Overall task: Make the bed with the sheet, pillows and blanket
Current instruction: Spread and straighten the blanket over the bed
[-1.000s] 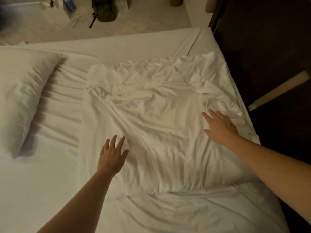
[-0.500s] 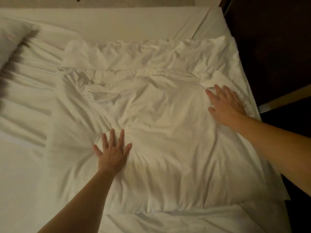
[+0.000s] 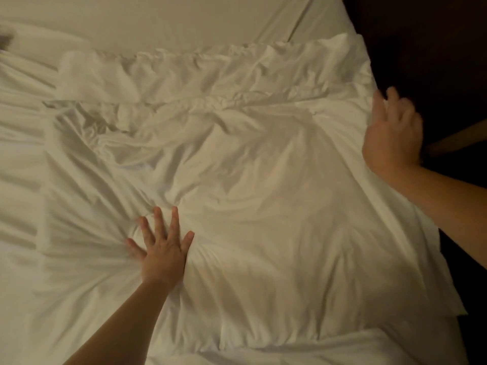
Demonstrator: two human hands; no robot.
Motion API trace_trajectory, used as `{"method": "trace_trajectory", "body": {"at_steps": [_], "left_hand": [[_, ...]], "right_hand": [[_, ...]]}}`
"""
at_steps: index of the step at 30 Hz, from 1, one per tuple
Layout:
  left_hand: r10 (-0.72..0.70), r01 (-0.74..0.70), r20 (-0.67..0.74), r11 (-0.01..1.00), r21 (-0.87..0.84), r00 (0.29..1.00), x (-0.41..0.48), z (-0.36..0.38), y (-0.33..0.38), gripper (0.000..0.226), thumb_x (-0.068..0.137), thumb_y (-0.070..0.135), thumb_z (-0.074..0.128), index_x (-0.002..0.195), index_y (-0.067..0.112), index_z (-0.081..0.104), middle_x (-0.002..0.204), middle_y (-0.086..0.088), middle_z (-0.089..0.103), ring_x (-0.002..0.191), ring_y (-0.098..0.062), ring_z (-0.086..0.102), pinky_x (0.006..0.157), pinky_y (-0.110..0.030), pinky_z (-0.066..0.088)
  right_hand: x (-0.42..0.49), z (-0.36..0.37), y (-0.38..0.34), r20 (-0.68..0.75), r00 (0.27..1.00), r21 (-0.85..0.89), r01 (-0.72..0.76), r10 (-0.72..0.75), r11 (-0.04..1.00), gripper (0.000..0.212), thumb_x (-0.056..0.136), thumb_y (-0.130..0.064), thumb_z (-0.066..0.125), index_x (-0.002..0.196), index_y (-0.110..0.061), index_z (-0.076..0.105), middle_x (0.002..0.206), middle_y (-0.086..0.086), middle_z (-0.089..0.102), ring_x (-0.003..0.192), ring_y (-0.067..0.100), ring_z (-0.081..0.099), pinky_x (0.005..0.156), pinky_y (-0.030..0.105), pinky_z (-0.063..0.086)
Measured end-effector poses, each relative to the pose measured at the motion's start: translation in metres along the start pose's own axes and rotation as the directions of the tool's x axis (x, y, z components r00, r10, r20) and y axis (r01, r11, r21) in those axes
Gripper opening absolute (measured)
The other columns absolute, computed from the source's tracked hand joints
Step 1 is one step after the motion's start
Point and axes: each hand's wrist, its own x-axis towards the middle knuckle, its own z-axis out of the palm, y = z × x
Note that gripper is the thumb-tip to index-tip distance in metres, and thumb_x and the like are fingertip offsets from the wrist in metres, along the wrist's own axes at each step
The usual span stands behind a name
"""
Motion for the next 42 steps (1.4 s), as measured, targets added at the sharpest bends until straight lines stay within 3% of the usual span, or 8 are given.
{"method": "trace_trajectory", "body": {"at_steps": [6,10,14,22,31,34,37,42], "left_hand": [[-0.003,0.003,-0.012,1.0,-0.023,1.0,-0.002,-0.003,0.0,0.074,0.097,0.073,0.01,0.155,0.049,-0.03,0.167,0.007,-0.034,0.156,-0.033,-0.026,0.118,-0.074,-0.01],[-0.001,0.001,-0.014,1.0,-0.029,1.0,-0.005,-0.006,0.001,0.073,0.098,0.074,0.011,0.154,0.05,-0.03,0.169,0.007,-0.031,0.156,-0.033,-0.028,0.118,-0.075,-0.01],[0.001,-0.001,-0.002,1.0,-0.021,1.0,-0.009,-0.013,-0.001,0.073,0.098,0.075,0.011,0.153,0.051,-0.032,0.17,0.006,-0.029,0.155,-0.033,-0.029,0.118,-0.075,-0.008],[0.104,-0.108,-0.035,0.987,-0.122,0.994,-0.077,-0.03,-0.016,0.072,0.101,0.074,0.019,0.161,0.049,-0.01,0.174,0.006,-0.014,0.16,-0.027,-0.013,0.125,-0.064,-0.002],[0.361,-0.357,-0.062,0.931,0.068,0.93,-0.197,-0.004,-0.083,0.09,0.095,0.081,0.03,0.166,0.035,-0.001,0.175,0.005,-0.003,0.161,-0.023,-0.005,0.129,-0.055,0.01],[0.406,-0.395,-0.067,0.909,0.132,0.911,-0.212,0.001,-0.099,0.097,0.091,0.076,0.043,0.167,0.031,0.003,0.175,0.003,0.0,0.162,-0.027,0.001,0.129,-0.054,0.013],[0.406,-0.379,-0.084,0.897,0.227,0.91,-0.216,0.004,-0.113,0.095,0.088,0.058,0.053,0.167,0.031,0.009,0.175,-0.002,0.006,0.16,-0.034,0.011,0.124,-0.06,0.023],[0.291,-0.227,-0.172,0.921,0.317,0.941,-0.207,0.001,-0.126,0.111,0.079,0.019,0.08,0.167,0.03,0.014,0.172,-0.012,0.017,0.159,-0.035,0.015,0.119,-0.066,0.023]], "right_hand": [[-0.076,0.026,-0.034,0.411,0.885,0.159,0.168,-0.22,0.973,0.067,0.103,-0.051,0.033,0.162,-0.032,0.01,0.169,0.003,0.017,0.147,0.032,0.029,0.116,0.049,0.033],[-0.115,0.046,-0.032,0.561,0.827,0.04,-0.059,0.026,0.997,0.07,0.101,-0.062,0.021,0.162,-0.032,0.006,0.17,0.0,0.011,0.153,0.03,0.018,0.12,0.05,0.023],[-0.141,0.034,-0.032,0.543,0.834,0.043,-0.147,0.1,0.988,0.073,0.102,-0.059,0.023,0.163,-0.021,0.01,0.168,0.01,0.017,0.148,0.035,0.024,0.118,0.052,0.027],[-0.252,-0.018,-0.036,0.453,0.853,0.235,0.164,-0.257,0.958,0.078,0.094,-0.069,0.034,0.161,-0.03,0.021,0.165,0.005,0.03,0.143,0.029,0.036,0.113,0.044,0.039],[-0.361,-0.033,-0.021,0.535,0.769,0.212,0.277,-0.349,0.937,0.107,0.079,-0.089,0.038,0.163,-0.033,0.003,0.171,-0.003,0.011,0.156,0.024,0.015,0.124,0.049,0.018],[-0.377,-0.032,-0.017,0.524,0.77,0.168,0.326,-0.365,0.93,0.113,0.077,-0.075,0.058,0.163,-0.034,-0.003,0.171,-0.001,0.009,0.156,0.026,0.015,0.124,0.052,0.017],[-0.387,-0.026,-0.016,0.495,0.815,0.045,0.321,-0.3,0.946,0.113,0.074,-0.039,0.08,0.164,-0.026,0.012,0.168,0.007,0.022,0.151,0.031,0.028,0.118,0.057,0.028],[-0.386,-0.019,-0.002,0.442,0.89,-0.114,0.182,-0.114,0.977,0.103,0.078,-0.015,0.077,0.163,-0.018,0.019,0.165,0.016,0.024,0.145,0.043,0.029,0.112,0.065,0.03]]}}
